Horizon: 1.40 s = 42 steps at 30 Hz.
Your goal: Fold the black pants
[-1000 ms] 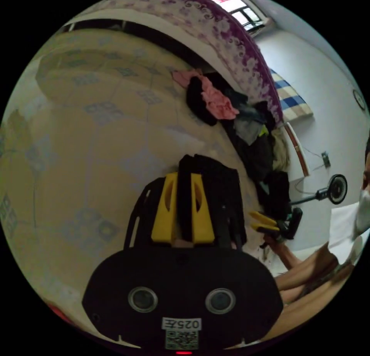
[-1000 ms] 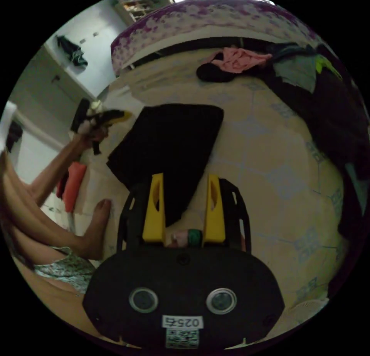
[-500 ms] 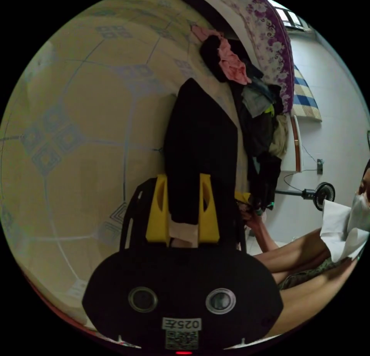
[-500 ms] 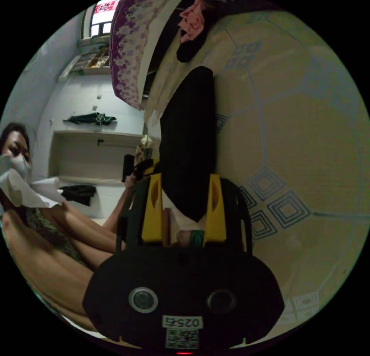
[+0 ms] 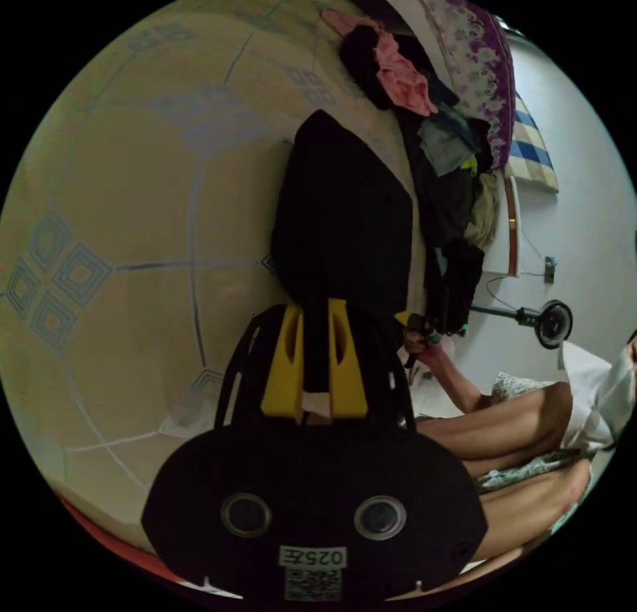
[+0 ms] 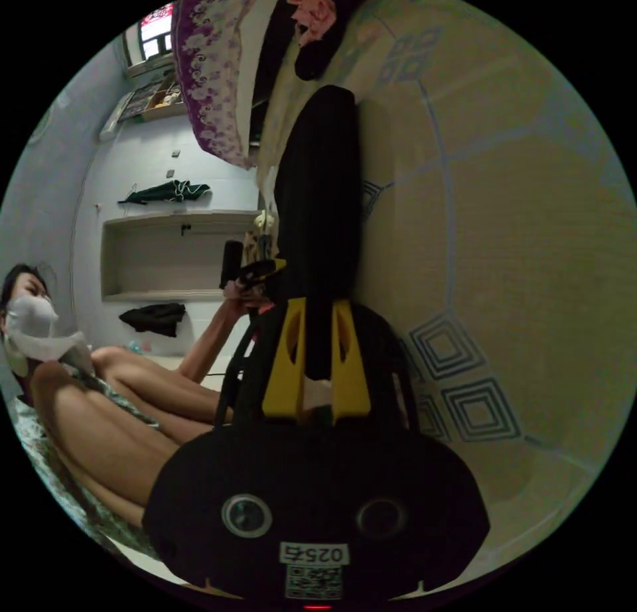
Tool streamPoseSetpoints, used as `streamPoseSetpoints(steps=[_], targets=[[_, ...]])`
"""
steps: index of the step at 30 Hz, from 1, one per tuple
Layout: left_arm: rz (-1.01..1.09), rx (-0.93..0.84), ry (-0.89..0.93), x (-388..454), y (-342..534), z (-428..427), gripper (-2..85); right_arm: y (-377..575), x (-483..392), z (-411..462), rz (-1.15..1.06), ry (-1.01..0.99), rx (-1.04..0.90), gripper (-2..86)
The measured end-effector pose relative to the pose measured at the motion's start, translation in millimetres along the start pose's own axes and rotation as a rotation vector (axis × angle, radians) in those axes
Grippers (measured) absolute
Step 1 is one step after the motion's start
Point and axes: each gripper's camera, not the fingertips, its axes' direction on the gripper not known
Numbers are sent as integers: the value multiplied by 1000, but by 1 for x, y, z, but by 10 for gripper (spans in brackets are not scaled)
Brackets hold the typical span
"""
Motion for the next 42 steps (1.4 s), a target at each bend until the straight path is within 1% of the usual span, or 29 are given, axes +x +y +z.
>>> streamPoseSetpoints(steps=[2,6,8,10,11,12,14,15,17,18,19,20,21,23,24,25,26,27,29,30,32,33,34,35,37,38,39,41,42], targets=[[-37,17,96,-23,11,0,29,-21,37,22,69,-63,-39,49],[-166,21,258,-55,48,0,16,-47,70,62,226,-196,-134,43],[-274,48,465,-78,84,-5,9,-68,76,96,326,-281,-179,42],[-334,93,631,-95,108,-17,4,-96,73,133,381,-293,-236,41],[-344,147,687,-104,123,-32,2,-122,65,166,381,-277,-278,41],[-340,175,696,-108,130,-41,2,-137,60,185,377,-263,-303,41],[-285,303,670,-128,156,-94,-1,-206,28,282,287,-171,-433,39],[-270,343,652,-133,164,-110,-1,-225,19,312,258,-146,-474,39],[-248,535,615,-161,202,-181,-4,-295,-27,446,106,-84,-636,39],[-246,594,612,-168,213,-200,-5,-311,-40,482,57,-83,-678,39],[-241,726,608,-181,238,-240,-6,-341,-69,557,-47,-92,-771,39],[-205,842,563,-187,263,-280,-7,-367,-100,630,-155,-92,-866,40],[-186,896,520,-188,275,-299,-8,-377,-116,665,-221,-84,-908,40],[-156,1090,192,-176,318,-363,-9,-403,-172,794,-514,19,-1016,41],[-165,1139,109,-172,327,-373,-9,-407,-181,824,-576,56,-1029,41],[-180,1226,-33,-169,342,-389,-9,-416,-190,881,-657,123,-1042,42],[-202,1295,-122,-172,353,-398,-9,-427,-189,935,-694,162,-1049,42],[-224,1324,-133,-178,357,-400,-9,-433,-184,962,-688,177,-1048,42],[-340,1378,-52,-226,364,-396,-8,-456,-148,1062,-659,216,-1019,43],[-377,1382,-28,-241,364,-391,-8,-461,-135,1085,-650,243,-1009,44],[-557,1326,60,-307,354,-361,-8,-474,-70,1174,-622,407,-993,46],[-594,1295,88,-323,351,-352,-8,-475,-53,1194,-607,466,-990,46],[-651,1243,114,-348,346,-336,-9,-476,-21,1228,-586,572,-974,46],[-654,1264,166,-364,352,-324,-9,-479,-2,1252,-582,612,-928,45],[-594,1326,297,-377,367,-316,-9,-486,13,1282,-593,595,-910,43],[-593,1335,304,-379,374,-317,-10,-489,18,1300,-606,574,-907,42],[-591,1334,284,-378,377,-318,-10,-489,17,1308,-628,564,-900,41],[-550,1347,193,-367,385,-330,-11,-486,5,1336,-775,558,-859,39],[-535,1356,173,-363,386,-333,-12,-486,2,1342,-805,555,-843,39]])
